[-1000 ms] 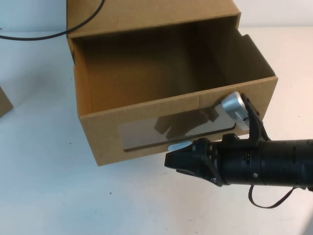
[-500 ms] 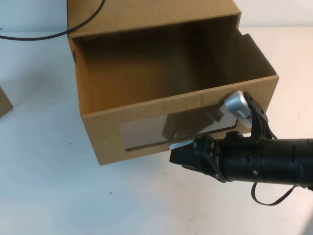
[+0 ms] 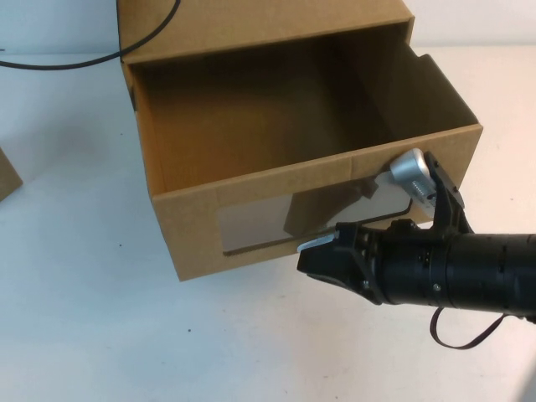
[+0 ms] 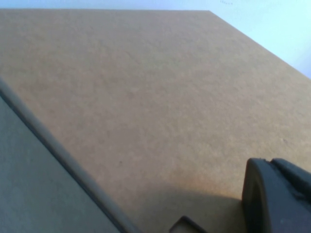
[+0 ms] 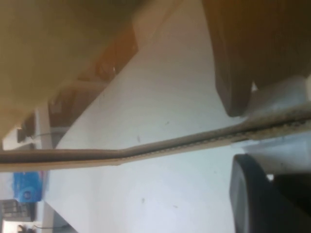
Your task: Open the shoe box
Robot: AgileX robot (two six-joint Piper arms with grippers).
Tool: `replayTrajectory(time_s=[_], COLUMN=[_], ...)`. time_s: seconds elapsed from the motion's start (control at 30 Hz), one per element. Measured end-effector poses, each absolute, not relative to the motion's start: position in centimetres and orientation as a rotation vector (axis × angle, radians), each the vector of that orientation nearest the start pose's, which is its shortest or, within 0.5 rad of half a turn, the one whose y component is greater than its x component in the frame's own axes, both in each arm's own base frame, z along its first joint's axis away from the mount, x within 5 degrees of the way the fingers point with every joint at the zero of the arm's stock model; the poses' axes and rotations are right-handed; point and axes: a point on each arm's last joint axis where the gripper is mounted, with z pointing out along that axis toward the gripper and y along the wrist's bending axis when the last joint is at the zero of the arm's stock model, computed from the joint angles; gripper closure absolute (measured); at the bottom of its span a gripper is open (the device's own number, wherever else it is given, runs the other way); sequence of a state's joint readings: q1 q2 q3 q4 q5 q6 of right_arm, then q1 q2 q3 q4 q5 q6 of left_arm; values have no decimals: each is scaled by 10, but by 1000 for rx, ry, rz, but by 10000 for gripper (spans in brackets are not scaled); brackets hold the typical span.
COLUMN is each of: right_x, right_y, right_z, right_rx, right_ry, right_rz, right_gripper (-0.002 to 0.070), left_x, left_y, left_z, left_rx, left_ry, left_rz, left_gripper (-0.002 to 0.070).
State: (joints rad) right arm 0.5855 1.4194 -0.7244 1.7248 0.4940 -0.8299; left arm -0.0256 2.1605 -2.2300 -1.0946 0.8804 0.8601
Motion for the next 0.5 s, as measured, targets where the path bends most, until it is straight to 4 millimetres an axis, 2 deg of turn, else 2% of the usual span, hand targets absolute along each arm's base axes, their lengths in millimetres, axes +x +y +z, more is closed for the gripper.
replayTrajectory(time_s=[0.33,0.5], right_x=[208,197], right_y=[194,186], right_z=[243,237], right_rx=[57,79], right_ry=[2367,2386], right_rz=[1414,1428], right_gripper=[643,650], left_x=[494,494], left_y=[-75,-75], left_z=[373,373], left_rx=[504,505], left_ry=[1825,1825], left_rz=[-756,-759], left_gripper=[681,681])
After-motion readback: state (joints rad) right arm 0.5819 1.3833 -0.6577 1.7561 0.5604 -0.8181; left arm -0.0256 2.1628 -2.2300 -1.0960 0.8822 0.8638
